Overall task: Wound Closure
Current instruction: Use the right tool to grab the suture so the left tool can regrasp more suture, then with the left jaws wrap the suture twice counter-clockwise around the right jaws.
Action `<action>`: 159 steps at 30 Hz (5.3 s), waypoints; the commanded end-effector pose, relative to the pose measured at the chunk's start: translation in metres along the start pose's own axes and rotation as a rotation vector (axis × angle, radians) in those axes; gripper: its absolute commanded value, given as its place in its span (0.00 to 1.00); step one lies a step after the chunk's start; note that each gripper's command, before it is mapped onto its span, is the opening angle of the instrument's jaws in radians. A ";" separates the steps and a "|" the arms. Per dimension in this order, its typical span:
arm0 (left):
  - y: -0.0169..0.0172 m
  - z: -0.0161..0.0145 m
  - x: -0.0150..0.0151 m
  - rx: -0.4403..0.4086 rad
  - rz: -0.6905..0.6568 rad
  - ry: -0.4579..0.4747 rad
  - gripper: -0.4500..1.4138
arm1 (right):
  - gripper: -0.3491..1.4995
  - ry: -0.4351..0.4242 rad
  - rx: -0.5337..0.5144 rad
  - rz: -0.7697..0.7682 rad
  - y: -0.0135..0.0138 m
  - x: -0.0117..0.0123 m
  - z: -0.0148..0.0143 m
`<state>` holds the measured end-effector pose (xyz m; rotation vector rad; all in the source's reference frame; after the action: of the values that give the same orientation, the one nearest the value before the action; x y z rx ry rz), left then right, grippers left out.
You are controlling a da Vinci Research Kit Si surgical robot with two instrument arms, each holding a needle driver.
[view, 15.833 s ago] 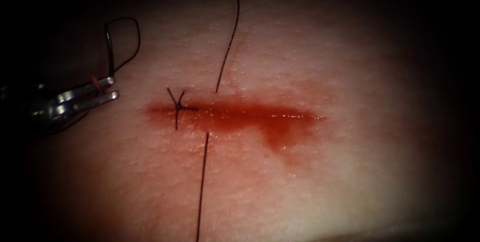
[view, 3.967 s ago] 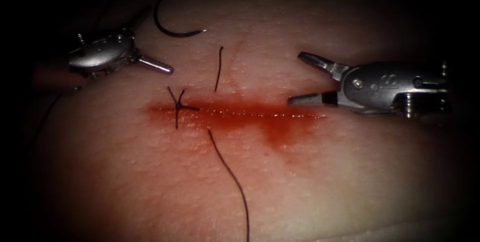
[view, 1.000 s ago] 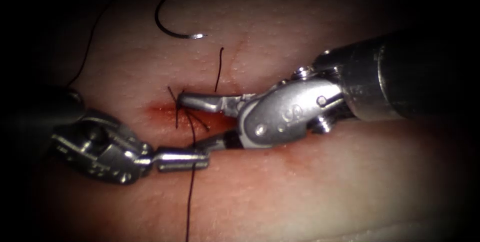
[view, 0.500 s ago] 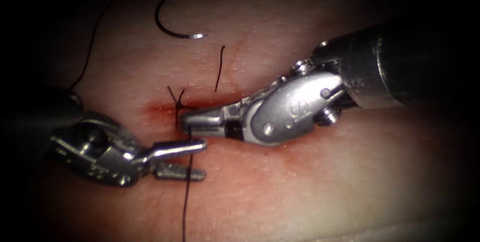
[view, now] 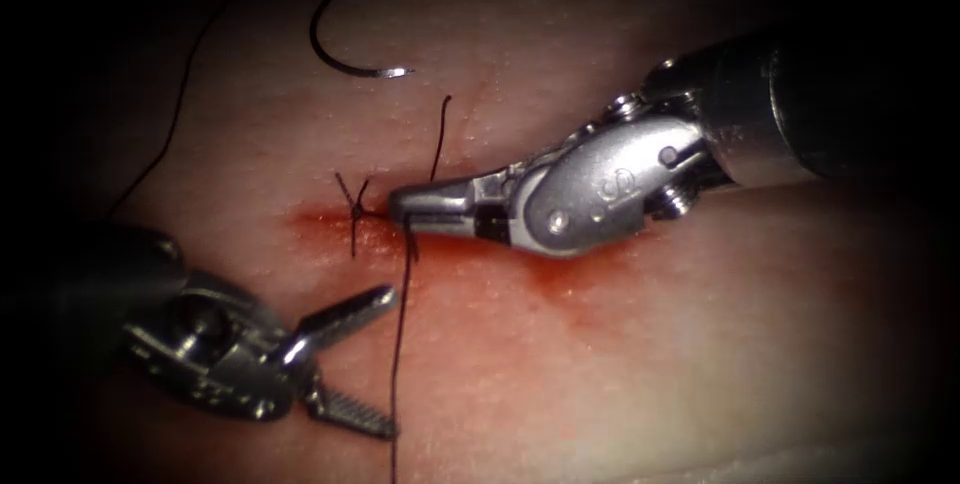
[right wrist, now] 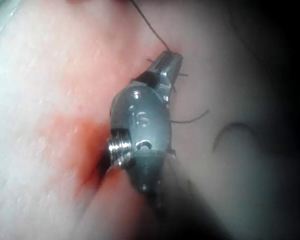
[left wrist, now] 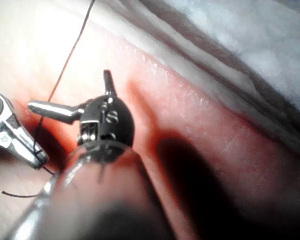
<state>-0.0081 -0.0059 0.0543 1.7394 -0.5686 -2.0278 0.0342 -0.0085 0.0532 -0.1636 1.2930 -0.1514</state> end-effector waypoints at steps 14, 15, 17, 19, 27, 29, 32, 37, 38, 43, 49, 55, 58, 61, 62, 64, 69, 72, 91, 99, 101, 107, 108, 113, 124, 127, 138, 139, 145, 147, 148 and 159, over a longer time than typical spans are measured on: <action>0.0017 0.0016 0.0042 -0.011 0.097 0.060 0.70 | 0.00 -0.010 -0.021 0.056 -0.0001 -0.0028 0.0006; 0.0018 0.0016 0.0041 -0.011 0.098 0.061 0.69 | 0.00 -0.010 -0.021 0.056 -0.0001 -0.0028 0.0006; 0.0020 0.0017 0.0038 -0.014 0.099 0.065 0.53 | 0.00 -0.010 -0.021 0.062 -0.0002 -0.0027 0.0006; 0.0019 0.0017 0.0036 -0.014 0.099 0.067 0.23 | 0.00 -0.010 -0.021 0.062 -0.0002 -0.0027 0.0006; 0.0016 0.0007 0.0020 -0.013 0.141 0.051 0.00 | 0.00 -0.005 -0.025 0.067 -0.0006 -0.0023 0.0005; 0.0010 -0.0004 0.0019 -0.012 0.140 0.042 0.00 | 0.00 -0.002 -0.026 0.072 -0.0007 -0.0021 0.0004; -0.0001 -0.0028 0.0018 0.005 0.150 0.006 0.00 | 0.00 0.004 -0.028 0.078 -0.0010 -0.0016 0.0000; -0.0023 -0.0076 0.0009 0.029 0.155 -0.077 0.00 | 0.00 0.003 -0.031 0.113 -0.0020 0.0000 -0.0010; -0.0026 -0.0080 0.0007 0.030 0.157 -0.086 0.00 | 0.00 0.005 -0.030 0.130 -0.0021 0.0001 -0.0012; -0.0037 -0.0093 -0.0005 0.050 0.155 -0.116 0.00 | 0.80 -0.023 -0.116 0.230 -0.0027 0.0009 -0.0019; -0.0042 -0.0097 -0.0011 0.045 0.192 -0.161 0.00 | 0.98 -0.028 -0.214 0.278 -0.0013 0.0012 -0.0038; -0.0045 -0.0097 -0.0010 0.036 0.233 -0.201 0.00 | 0.59 0.008 -0.231 0.309 0.0015 0.0025 -0.0053; -0.0045 -0.0094 -0.0010 0.028 0.263 -0.202 0.00 | 0.00 0.038 -0.215 0.314 0.0036 0.0034 -0.0039; -0.0042 -0.0090 -0.0007 -0.002 0.307 -0.206 0.00 | 0.00 0.053 -0.218 0.317 0.0058 0.0037 -0.0013; -0.0040 -0.0088 -0.0006 -0.016 0.333 -0.208 0.00 | 0.00 0.052 -0.225 0.309 0.0065 0.0035 -0.0001; -0.0039 -0.0087 -0.0004 -0.027 0.352 -0.210 0.00 | 0.00 0.057 -0.231 0.309 0.0070 0.0029 0.0014; -0.0041 -0.0085 -0.0002 -0.046 0.438 -0.210 0.00 | 0.00 0.090 -0.238 0.303 0.0086 0.0012 0.0057; -0.0041 -0.0083 -0.0001 -0.052 0.467 -0.207 0.00 | 0.00 0.091 -0.215 0.303 0.0094 0.0004 0.0074; -0.0083 -0.0087 -0.0062 -0.048 0.467 -0.142 0.00 | 0.00 0.260 0.009 0.352 0.0017 -0.0029 0.0096; -0.0069 -0.0087 -0.0104 -0.121 0.414 -0.148 0.00 | 0.00 0.368 -0.048 0.480 0.0010 -0.0042 0.0081; -0.0067 -0.0088 -0.0110 -0.124 0.404 -0.152 0.00 | 0.00 0.379 -0.035 0.521 0.0006 -0.0044 0.0081; -0.0061 -0.0078 -0.0114 -0.141 0.409 -0.162 0.00 | 0.00 0.566 -0.033 0.761 0.0007 -0.0042 0.0087; -0.0060 -0.0077 -0.0114 -0.142 0.409 -0.160 0.00 | 0.00 0.588 -0.037 0.774 0.0007 -0.0042 0.0087; -0.0055 -0.0074 -0.0123 -0.158 0.401 -0.159 0.00 | 0.00 0.645 -0.052 0.802 0.0007 -0.0041 0.0082; -0.0029 -0.0046 -0.0132 -0.185 0.374 -0.138 0.00 | 0.00 0.661 -0.115 0.837 0.0014 -0.0036 0.0078; -0.0024 -0.0039 -0.0124 -0.192 0.366 -0.132 0.00 | 0.45 0.593 -0.176 0.844 0.0014 -0.0037 0.0078; -0.0013 -0.0017 -0.0085 -0.212 0.381 -0.094 0.00 | 0.81 0.316 -0.367 0.699 0.0023 -0.0033 0.0069; -0.0011 -0.0014 -0.0082 -0.213 0.384 -0.090 0.00 | 0.80 0.308 -0.381 0.693 0.0023 -0.0029 0.0068; -0.0013 -0.0011 -0.0071 -0.207 0.376 -0.060 0.00 | 0.77 0.206 -0.336 0.638 0.0021 -0.0027 0.0070; -0.0018 -0.0013 -0.0067 -0.205 0.361 -0.028 0.00 | 0.77 0.185 -0.306 0.620 0.0019 -0.0027 0.0072; -0.0021 -0.0015 -0.0066 -0.202 0.353 -0.007 0.00 | 0.75 0.177 -0.294 0.618 0.0017 -0.0027 0.0072; -0.0062 -0.0032 -0.0053 -0.249 0.287 0.192 0.00 | 0.58 0.103 -0.049 0.562 -0.0009 -0.0035 0.0083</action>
<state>-0.0038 0.0023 0.0542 1.5883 -0.4390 -1.6304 0.0406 -0.0083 0.0583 0.1791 1.3986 0.3493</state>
